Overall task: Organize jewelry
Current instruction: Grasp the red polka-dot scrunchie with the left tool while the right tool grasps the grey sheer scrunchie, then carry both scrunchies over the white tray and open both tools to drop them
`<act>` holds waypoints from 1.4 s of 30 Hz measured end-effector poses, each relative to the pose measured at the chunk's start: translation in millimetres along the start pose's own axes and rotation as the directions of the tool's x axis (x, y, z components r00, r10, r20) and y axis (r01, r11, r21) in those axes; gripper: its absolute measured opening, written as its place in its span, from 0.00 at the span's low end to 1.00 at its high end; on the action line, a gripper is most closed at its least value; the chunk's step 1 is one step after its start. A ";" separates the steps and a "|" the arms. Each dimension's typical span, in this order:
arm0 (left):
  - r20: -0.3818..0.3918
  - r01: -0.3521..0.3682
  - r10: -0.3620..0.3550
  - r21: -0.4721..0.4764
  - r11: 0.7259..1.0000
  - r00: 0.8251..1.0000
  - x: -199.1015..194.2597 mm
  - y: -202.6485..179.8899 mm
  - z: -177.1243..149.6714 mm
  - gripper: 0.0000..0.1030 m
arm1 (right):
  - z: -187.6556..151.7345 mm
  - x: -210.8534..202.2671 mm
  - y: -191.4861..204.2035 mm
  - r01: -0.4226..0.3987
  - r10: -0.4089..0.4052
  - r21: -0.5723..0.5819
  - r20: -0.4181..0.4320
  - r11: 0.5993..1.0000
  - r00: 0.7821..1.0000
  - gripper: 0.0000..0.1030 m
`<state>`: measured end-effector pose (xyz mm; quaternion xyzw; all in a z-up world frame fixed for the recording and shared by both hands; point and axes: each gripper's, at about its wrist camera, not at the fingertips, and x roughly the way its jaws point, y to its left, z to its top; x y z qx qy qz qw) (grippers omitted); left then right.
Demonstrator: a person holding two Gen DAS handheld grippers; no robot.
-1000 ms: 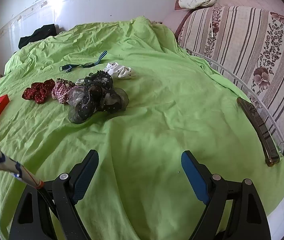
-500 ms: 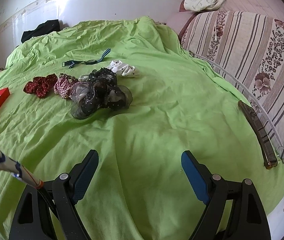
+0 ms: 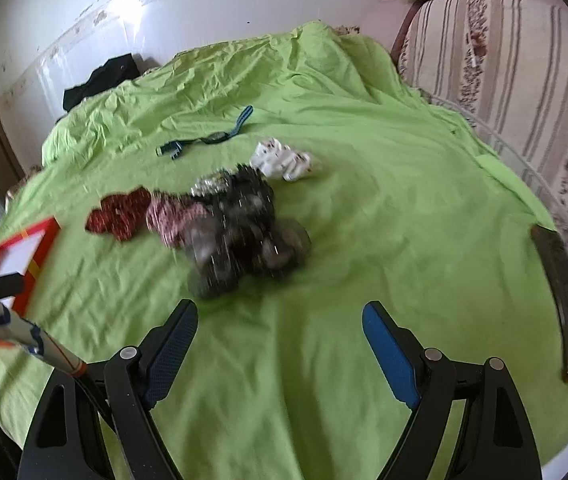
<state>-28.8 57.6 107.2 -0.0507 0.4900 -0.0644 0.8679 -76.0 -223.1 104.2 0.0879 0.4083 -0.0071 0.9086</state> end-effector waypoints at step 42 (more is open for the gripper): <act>0.069 -0.007 0.016 -0.140 0.990 0.998 -67.1 127.0 51.6 0.13 | 39.3 -5.2 107.4 -0.253 0.246 -0.065 -0.099 0.965 0.964 0.17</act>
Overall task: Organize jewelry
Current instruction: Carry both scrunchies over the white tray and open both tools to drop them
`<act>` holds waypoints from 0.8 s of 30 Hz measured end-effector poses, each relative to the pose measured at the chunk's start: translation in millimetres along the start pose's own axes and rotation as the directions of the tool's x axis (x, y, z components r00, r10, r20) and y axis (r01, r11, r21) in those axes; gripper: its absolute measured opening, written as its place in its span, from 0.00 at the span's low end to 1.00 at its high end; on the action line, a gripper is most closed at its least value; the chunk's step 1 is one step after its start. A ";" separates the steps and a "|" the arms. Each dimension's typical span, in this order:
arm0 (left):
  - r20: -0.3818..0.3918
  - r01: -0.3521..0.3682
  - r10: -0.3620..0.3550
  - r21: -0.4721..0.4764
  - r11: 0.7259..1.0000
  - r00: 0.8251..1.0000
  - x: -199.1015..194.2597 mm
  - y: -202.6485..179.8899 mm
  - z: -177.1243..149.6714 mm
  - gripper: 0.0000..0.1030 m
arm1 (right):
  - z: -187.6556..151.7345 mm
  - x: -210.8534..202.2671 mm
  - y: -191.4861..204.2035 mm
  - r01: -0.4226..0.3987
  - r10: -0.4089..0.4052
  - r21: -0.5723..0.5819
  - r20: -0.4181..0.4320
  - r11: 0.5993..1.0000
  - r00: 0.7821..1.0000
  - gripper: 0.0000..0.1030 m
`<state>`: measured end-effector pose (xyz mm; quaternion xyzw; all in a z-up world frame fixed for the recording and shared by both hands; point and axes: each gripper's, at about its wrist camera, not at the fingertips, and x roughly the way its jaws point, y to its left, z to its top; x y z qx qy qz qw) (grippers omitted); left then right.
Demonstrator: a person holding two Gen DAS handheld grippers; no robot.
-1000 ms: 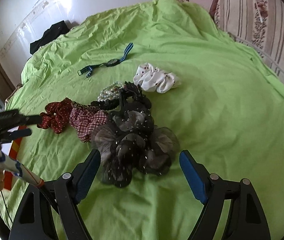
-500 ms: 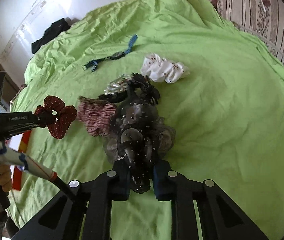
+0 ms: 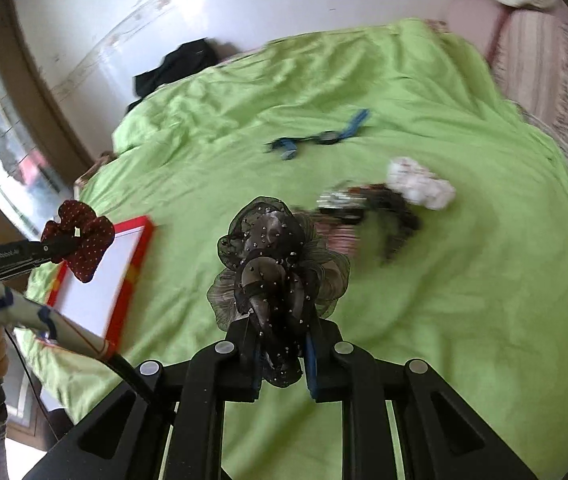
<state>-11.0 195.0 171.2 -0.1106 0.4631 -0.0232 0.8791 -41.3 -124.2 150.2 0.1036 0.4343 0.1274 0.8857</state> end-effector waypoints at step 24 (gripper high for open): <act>-0.067 -0.242 0.233 -0.241 0.940 0.970 66.1 238.2 45.5 0.14 | 52.6 226.6 269.2 -0.213 0.152 -0.238 -0.250 0.948 0.956 0.18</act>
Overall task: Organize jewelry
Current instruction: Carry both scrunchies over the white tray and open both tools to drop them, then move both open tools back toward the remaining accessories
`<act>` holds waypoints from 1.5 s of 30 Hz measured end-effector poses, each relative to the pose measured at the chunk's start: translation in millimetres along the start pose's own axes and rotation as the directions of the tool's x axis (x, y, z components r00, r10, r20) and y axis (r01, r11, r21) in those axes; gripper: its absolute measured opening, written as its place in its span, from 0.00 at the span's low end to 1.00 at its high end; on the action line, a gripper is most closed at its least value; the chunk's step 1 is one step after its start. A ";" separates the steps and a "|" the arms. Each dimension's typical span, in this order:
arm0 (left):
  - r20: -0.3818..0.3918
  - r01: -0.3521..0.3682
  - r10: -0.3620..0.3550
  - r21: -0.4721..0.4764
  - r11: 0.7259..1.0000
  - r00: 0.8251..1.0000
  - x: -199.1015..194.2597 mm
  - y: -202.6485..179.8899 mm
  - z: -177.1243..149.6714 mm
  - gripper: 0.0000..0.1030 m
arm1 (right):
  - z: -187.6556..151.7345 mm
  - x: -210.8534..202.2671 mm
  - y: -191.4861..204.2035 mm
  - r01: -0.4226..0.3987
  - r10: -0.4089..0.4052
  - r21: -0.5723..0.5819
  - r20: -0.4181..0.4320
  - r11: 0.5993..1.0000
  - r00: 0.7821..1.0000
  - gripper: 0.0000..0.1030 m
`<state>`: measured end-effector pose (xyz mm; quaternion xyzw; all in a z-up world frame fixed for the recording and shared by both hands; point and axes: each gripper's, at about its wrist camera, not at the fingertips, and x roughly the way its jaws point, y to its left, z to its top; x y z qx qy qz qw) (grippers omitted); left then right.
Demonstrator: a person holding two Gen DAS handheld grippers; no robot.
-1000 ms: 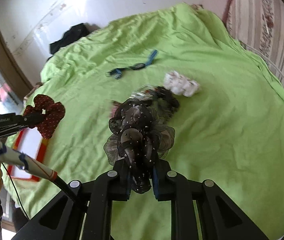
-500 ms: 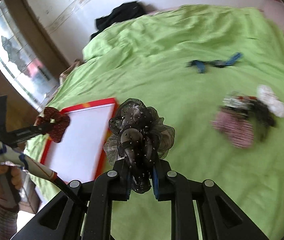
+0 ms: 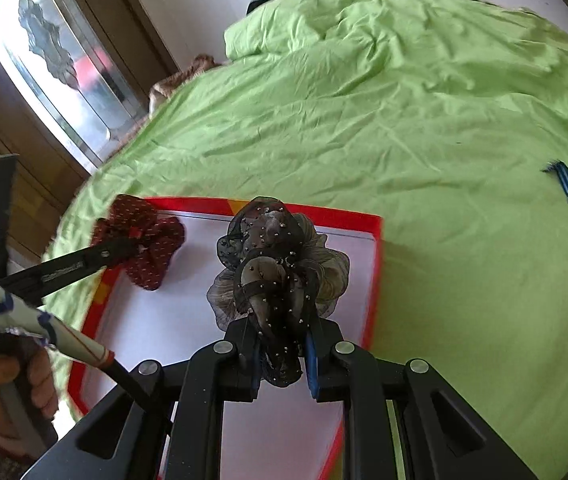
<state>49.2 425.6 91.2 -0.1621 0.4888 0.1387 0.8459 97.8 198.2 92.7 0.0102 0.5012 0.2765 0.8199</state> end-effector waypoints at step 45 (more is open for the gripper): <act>0.160 0.087 -0.095 0.057 0.995 0.983 -151.1 -45.6 -170.0 0.69 | -120.1 -97.0 -54.9 0.116 -0.117 0.070 0.003 0.991 0.993 0.27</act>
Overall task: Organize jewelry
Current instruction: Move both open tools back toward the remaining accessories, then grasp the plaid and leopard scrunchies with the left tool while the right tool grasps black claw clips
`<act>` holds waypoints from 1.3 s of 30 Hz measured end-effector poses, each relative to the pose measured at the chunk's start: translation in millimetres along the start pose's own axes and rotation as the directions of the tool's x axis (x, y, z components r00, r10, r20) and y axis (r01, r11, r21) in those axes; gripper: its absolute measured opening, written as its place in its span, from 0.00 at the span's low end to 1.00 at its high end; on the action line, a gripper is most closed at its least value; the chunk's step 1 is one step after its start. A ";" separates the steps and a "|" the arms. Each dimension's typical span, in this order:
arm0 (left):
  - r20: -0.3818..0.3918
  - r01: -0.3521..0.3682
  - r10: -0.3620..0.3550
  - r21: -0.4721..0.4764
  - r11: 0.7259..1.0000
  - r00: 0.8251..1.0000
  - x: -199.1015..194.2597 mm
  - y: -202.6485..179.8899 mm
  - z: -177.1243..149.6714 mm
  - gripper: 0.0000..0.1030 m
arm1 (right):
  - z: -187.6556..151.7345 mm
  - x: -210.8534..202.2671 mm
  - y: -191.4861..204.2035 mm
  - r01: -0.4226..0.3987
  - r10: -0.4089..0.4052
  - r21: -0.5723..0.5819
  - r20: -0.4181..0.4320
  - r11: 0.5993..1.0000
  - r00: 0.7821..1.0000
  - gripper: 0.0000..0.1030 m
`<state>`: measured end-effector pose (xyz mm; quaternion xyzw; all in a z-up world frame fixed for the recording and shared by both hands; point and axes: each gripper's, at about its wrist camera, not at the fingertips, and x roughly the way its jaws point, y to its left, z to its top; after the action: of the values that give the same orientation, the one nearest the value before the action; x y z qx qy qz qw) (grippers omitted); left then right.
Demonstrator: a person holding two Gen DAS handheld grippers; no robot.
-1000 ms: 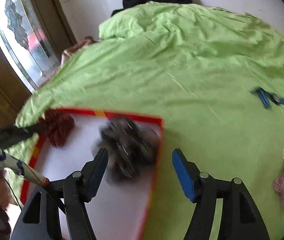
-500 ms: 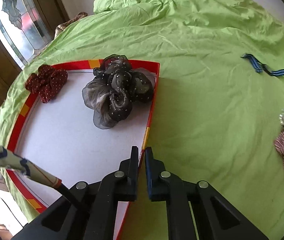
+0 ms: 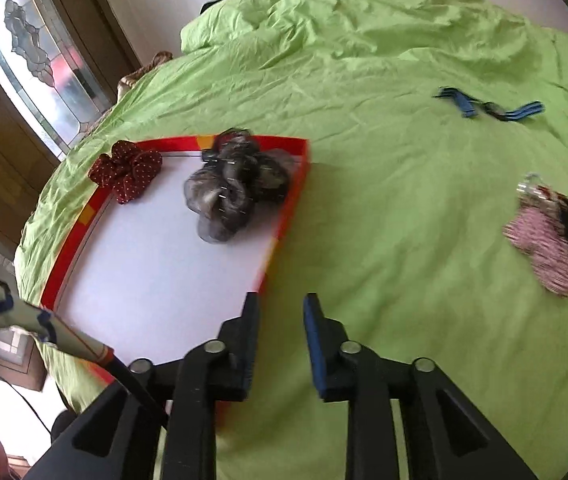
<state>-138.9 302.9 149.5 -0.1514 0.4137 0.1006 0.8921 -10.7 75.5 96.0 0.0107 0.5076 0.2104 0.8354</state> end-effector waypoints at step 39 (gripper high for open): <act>-0.388 0.389 -0.282 0.232 0.892 0.878 190.0 -355.8 -23.0 0.69 | -43.4 -77.4 -332.0 0.046 -0.131 0.472 0.151 0.881 0.980 0.49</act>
<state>74.4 -27.2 55.9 -0.0983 0.5406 -0.1499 0.8220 34.7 -263.6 63.5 0.2064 0.4664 0.0421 0.8591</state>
